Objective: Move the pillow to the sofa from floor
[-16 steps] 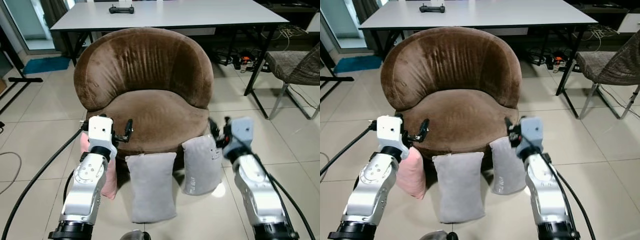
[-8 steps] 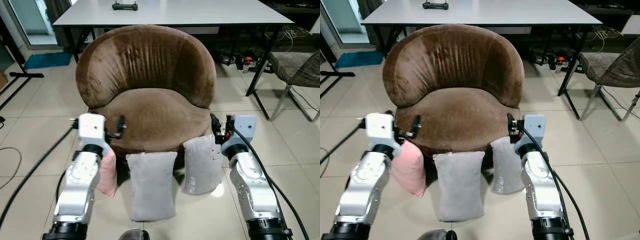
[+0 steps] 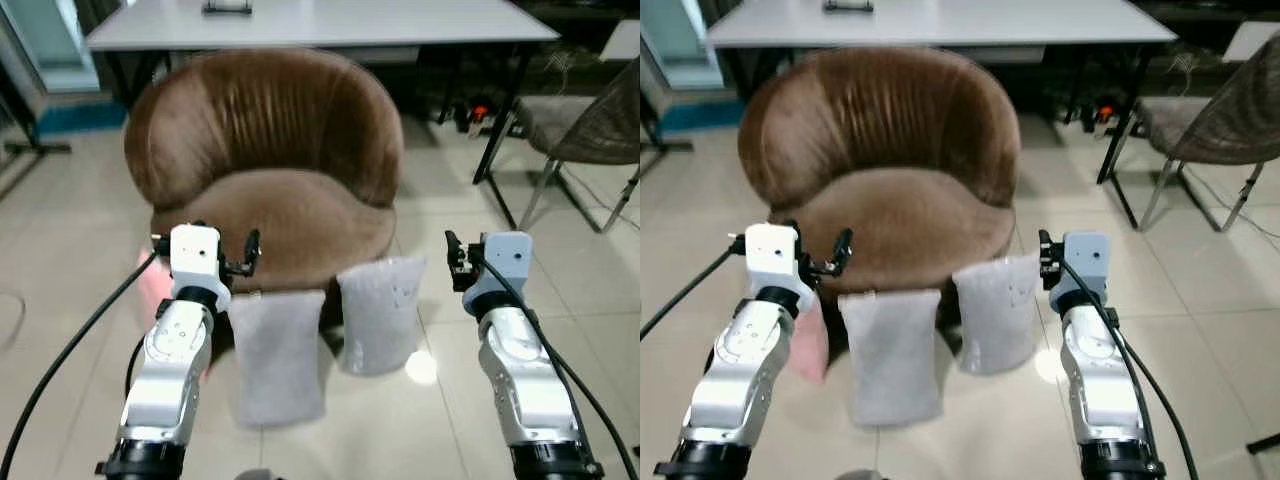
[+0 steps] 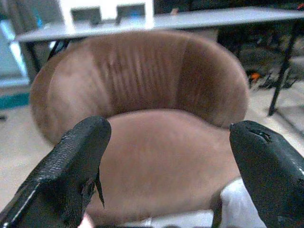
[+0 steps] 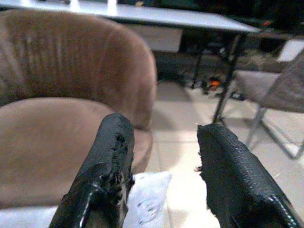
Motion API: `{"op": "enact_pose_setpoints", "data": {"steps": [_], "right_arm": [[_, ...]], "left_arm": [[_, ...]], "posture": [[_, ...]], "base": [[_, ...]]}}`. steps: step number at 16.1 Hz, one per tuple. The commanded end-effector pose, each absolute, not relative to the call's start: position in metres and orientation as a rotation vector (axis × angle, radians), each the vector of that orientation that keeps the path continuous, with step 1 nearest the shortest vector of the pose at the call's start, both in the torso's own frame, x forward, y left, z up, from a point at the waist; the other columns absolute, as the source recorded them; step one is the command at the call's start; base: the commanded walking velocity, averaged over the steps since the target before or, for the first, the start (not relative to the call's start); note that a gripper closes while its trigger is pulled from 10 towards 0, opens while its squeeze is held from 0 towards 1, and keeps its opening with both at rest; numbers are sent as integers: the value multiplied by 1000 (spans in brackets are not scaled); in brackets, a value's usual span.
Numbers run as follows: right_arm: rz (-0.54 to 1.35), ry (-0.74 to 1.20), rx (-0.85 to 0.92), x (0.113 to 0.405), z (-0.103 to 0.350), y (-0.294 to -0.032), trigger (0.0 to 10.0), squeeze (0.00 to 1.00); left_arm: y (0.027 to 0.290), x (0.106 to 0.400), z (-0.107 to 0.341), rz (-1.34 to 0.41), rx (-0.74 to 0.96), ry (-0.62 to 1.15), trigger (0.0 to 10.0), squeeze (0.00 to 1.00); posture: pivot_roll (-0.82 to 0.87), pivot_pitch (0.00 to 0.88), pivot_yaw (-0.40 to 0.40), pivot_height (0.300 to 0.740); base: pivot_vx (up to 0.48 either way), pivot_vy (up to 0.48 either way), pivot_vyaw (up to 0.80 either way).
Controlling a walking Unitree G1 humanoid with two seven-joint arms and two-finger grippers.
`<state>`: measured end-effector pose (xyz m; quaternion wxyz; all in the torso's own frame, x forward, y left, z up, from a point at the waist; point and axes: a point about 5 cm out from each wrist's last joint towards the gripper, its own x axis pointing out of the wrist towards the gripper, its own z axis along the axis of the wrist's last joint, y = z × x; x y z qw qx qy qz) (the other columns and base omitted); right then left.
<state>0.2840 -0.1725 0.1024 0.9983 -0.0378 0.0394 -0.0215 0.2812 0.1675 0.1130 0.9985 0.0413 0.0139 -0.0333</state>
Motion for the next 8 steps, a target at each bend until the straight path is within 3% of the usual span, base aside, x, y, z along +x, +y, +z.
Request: {"op": "enact_pose_setpoints", "data": {"steps": [1,3,7,8], "right_arm": [[4,86,-84,285,103,-166,10000,0],[35,88,-30,283,105,-164,10000,0],[-2,82,-22,286,106,-167,10000,0],[12,83,-24,288,107,-166,10000,0]], "left_arm": [[172,280,114,-46,96,34,10000,0],[175,278,114,-45,66,20,10000,0],[173,276,116,-65,80,19,10000,0],[174,276,115,-58,83,23,10000,0]], "posture": [[29,0,27,740],[28,0,24,740],[42,0,5,740],[35,0,4,740]], "base": [[0,0,0],[0,0,0],[287,0,0],[304,0,-800]]}}
